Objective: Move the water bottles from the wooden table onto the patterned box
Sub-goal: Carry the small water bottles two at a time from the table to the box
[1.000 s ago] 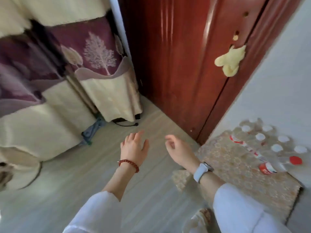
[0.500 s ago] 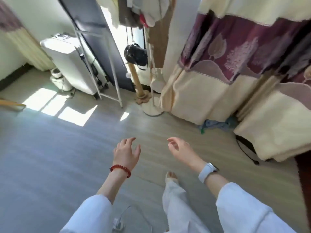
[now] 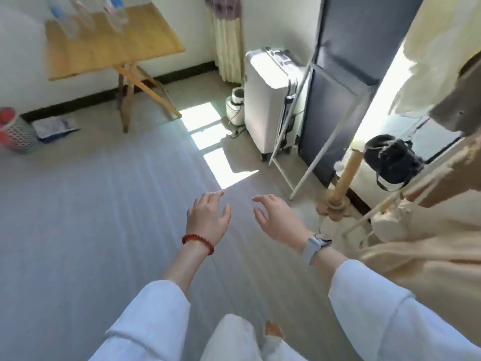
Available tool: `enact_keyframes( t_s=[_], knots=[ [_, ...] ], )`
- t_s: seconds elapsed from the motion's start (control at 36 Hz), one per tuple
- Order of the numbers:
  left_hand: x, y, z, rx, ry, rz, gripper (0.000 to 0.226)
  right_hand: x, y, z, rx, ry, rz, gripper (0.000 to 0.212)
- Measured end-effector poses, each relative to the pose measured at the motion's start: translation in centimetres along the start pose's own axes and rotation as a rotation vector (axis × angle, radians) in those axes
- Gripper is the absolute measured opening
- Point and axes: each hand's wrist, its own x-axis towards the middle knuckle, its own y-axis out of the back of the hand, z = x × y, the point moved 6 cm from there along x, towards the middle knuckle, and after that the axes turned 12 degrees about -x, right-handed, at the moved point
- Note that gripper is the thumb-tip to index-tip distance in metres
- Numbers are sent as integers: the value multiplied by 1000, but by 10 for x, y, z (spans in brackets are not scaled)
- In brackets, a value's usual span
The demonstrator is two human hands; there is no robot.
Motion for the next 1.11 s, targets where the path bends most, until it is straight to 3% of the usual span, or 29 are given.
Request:
enact_keyframes(
  t_s=[0.19,0.36,0.56,1.11],
  knots=[
    [98,70,-103,18,233,159,39,158,-15,-75,-74,224,-94,36],
    [220,145,-175,-10,310,234,38,310,-17,-150,-126,308,-117,37],
    [370,240,-233,-25,312,305,34,479,5,-242,-119,333,-130,37],
    [824,418,-372,-79,306,436,33,972,51,-417,64,374,-69,33]
  ],
)
